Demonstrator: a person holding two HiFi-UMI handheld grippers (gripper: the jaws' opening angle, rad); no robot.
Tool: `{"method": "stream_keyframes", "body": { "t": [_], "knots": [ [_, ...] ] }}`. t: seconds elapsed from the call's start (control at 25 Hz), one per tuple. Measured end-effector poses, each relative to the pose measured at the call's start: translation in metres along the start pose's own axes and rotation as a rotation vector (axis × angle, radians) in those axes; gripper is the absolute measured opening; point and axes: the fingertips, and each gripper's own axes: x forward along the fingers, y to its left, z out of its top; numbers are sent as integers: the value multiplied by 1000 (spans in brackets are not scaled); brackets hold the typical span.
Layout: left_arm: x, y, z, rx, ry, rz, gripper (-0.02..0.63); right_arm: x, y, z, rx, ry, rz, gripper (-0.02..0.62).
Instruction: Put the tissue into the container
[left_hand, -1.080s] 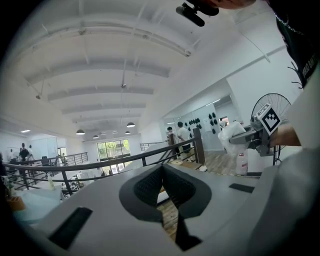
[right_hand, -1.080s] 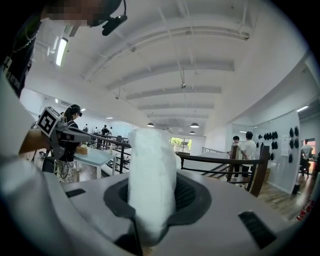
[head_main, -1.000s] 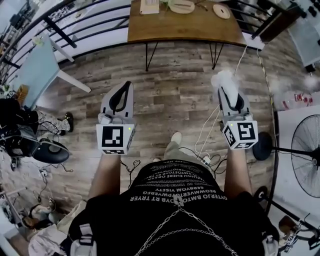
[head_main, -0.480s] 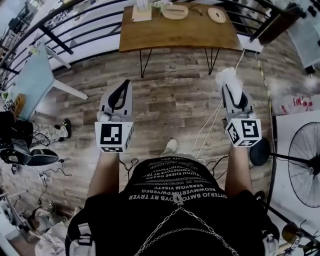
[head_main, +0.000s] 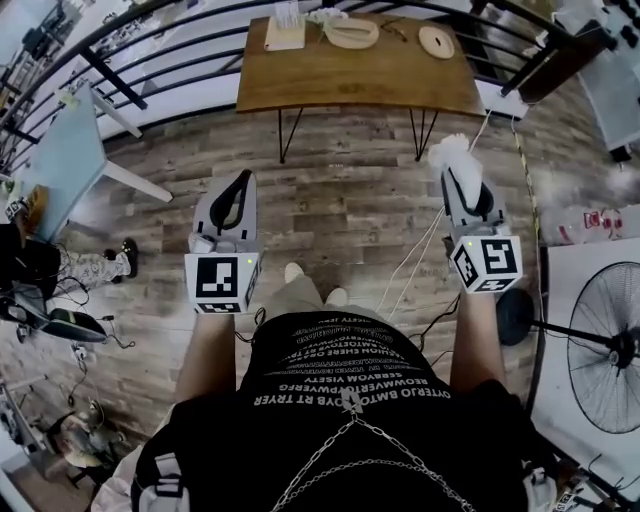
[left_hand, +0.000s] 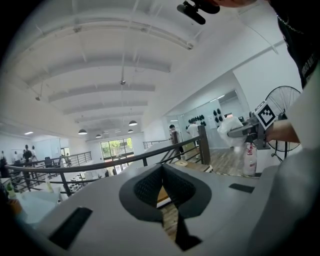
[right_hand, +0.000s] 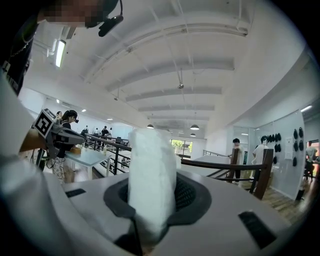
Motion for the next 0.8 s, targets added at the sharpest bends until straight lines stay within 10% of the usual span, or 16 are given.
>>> {"method": "stream_keyframes", "body": {
  "t": [0.8],
  "knots": [
    [65,11,11,24,-8,-81,25,38,-7,0,3,11,-19,115]
  ]
}}
